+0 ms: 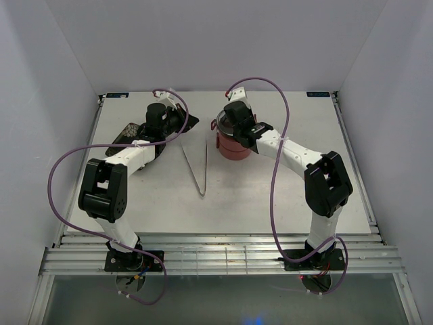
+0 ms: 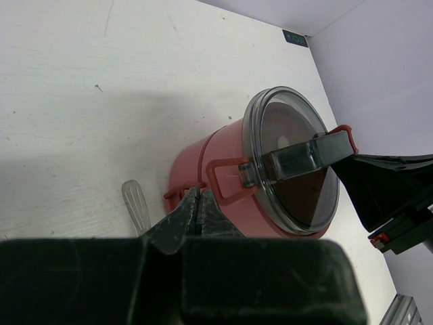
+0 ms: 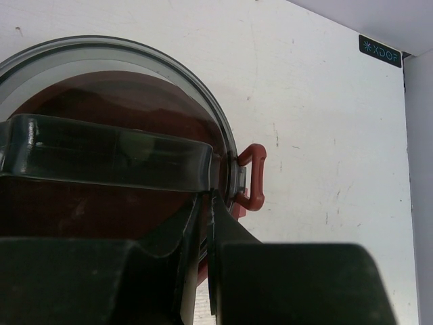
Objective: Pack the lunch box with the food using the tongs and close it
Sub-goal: Adjust the box lid on the packing box.
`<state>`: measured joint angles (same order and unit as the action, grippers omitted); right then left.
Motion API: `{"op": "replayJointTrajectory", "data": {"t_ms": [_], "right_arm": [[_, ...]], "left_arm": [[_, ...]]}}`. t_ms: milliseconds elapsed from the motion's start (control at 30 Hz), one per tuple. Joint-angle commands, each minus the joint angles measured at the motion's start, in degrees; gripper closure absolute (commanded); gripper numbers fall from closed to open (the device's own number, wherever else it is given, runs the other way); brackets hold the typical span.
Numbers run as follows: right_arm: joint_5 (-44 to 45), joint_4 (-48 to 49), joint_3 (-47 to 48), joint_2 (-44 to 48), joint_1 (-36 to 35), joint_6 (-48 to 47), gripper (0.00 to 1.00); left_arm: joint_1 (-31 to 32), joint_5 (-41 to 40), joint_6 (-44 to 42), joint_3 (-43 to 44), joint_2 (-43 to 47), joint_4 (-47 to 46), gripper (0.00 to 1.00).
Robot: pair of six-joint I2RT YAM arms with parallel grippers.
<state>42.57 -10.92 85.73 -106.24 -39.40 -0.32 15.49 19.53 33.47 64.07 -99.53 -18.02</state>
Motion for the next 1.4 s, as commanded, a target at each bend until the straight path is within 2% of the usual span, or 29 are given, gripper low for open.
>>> {"op": "replayJointTrajectory", "data": {"t_ms": [0,633,1033,1133,1233,1367], "right_arm": [[0.5,-2.2,1.0,1.3,0.0,0.6,0.92],[-0.3,-4.6,1.1,3.2,0.8,-1.5,0.92],[-0.9,-5.6,1.4,0.4,1.3,0.2,0.92],[-1.0,-5.6,0.8,0.4,1.6,2.0,0.89],[-1.1,-5.6,0.8,0.6,1.7,2.1,0.78],[-1.4,-5.6,0.6,1.4,1.7,2.3,0.70]], "left_arm": [[0.0,0.4,-0.3,-0.9,4.1,-0.3,1.00],[0.0,0.6,0.3,-1.8,6.1,-0.3,1.00],[0.0,0.4,0.0,-2.8,7.0,-0.3,1.00],[0.0,0.1,-0.3,-3.0,7.2,-0.3,1.00],[0.0,0.0,-0.3,-2.9,7.4,-0.3,0.99],[0.0,0.2,0.0,-2.8,7.3,-0.3,0.99]]}}
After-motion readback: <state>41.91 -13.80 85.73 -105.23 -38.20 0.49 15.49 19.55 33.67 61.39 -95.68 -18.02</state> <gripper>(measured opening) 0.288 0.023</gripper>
